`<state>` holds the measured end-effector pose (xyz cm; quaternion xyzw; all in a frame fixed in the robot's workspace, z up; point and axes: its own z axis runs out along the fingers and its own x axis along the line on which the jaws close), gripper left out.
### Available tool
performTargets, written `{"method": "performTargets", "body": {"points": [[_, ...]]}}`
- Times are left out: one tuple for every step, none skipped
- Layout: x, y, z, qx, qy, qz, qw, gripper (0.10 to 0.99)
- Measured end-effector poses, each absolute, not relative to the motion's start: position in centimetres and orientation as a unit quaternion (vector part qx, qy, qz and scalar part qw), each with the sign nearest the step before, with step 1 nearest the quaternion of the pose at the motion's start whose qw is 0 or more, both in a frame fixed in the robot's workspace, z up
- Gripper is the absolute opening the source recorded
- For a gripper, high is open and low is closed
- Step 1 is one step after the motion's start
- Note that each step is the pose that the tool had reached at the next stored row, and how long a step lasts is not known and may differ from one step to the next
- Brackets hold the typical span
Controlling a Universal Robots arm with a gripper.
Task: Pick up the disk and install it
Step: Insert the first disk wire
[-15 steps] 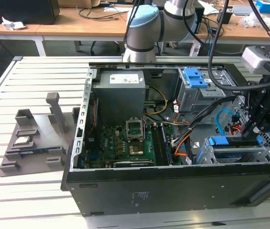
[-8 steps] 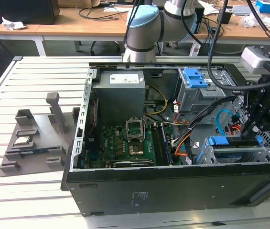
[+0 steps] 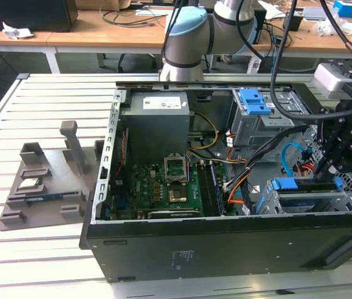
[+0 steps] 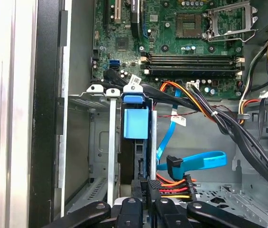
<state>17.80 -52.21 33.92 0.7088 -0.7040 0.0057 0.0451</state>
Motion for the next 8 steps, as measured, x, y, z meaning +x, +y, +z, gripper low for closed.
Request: {"method": "performTargets", "body": {"points": [[17.81,-52.21,33.82,0.709,-0.704,0.006,0.045,0.169],[17.81,-52.20,33.76,0.709,-0.704,0.006,0.045,0.169],[17.81,-52.21,33.72,0.709,-0.704,0.006,0.045,0.169],[17.81,-52.21,33.68,0.709,-0.704,0.006,0.045,0.169],[17.81,-52.21,33.67,0.709,-0.704,0.006,0.045,0.169],[17.81,-52.21,33.60,0.709,-0.704,0.006,0.045,0.169],[17.81,-52.21,33.59,0.709,-0.704,0.006,0.045,0.169],[17.81,-52.21,33.59,0.709,-0.704,0.006,0.045,0.169]]}}
